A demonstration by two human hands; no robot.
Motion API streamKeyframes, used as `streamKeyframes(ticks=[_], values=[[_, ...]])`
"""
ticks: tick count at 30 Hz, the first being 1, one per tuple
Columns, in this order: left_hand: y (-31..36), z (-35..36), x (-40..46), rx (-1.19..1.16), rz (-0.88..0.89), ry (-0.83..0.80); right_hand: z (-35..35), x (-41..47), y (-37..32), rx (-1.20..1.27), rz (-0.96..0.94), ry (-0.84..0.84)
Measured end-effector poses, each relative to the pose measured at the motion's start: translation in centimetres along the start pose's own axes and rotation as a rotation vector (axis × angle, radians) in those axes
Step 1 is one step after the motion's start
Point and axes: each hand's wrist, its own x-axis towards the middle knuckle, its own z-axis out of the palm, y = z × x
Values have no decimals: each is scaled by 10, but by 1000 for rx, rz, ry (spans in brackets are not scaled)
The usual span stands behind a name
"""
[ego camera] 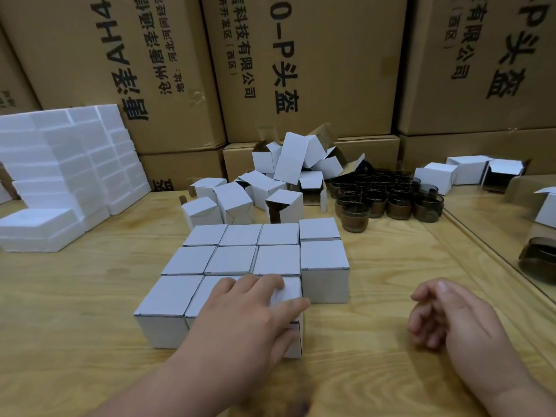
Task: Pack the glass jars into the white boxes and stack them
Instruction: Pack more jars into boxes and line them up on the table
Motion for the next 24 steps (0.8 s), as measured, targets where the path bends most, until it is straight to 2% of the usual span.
streamKeyframes(ticks=[8,13,15,18,20,24], values=[[-2,6,2,-56,-23,29,2,-2,-1,-88,22,5],[-11,-6,12,-227,-84,71,8,13,5,-488,70,119],[-22,-16,27,-298,-133,92,15,20,8,-729,76,63],[-47,-22,62,-342,-207,68,25,32,17,-1207,106,-133],[-66,-13,91,-357,-256,15,30,43,17,-1256,148,-192],[-97,18,151,-496,-434,-138,38,72,22,-1225,145,-203]])
